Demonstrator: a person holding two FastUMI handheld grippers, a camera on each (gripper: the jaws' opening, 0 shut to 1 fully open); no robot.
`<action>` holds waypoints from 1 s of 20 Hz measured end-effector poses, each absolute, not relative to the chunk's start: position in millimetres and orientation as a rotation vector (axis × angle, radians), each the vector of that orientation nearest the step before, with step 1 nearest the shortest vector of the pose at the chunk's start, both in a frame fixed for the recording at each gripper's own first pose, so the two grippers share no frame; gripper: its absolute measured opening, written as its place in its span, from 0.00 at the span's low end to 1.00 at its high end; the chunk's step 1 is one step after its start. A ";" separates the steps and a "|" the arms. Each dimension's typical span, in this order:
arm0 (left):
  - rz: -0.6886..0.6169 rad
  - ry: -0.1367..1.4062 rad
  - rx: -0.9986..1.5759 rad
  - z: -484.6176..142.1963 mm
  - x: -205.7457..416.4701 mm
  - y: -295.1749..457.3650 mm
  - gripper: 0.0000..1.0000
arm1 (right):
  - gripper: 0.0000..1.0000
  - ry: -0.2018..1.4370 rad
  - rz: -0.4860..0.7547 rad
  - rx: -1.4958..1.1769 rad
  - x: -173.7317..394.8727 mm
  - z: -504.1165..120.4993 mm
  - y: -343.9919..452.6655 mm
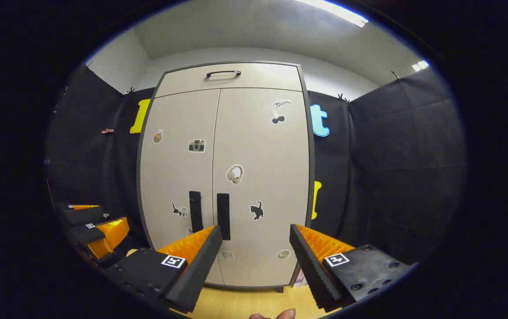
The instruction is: Open the right door of the double-door shoe cabinet with the right hand, and open the left door with the left hand.
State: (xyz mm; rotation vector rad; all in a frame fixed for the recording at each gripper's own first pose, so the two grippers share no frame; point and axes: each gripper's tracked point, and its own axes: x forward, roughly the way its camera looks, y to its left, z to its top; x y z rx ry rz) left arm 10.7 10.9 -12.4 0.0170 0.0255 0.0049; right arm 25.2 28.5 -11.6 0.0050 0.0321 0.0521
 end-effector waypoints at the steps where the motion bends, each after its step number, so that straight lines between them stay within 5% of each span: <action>1: 0.005 0.029 0.017 -14.1 10.9 12.2 0.95 | 0.98 0.034 0.058 0.002 33.1 -12.7 31.8; 16: 0.060 0.058 0.009 -46.2 32.8 53.3 0.94 | 0.97 0.061 0.082 0.011 176.1 -64.3 98.9; 20: 0.065 0.068 0.006 -54.7 36.0 60.2 0.94 | 0.72 0.114 0.068 0.040 201.4 -89.2 105.1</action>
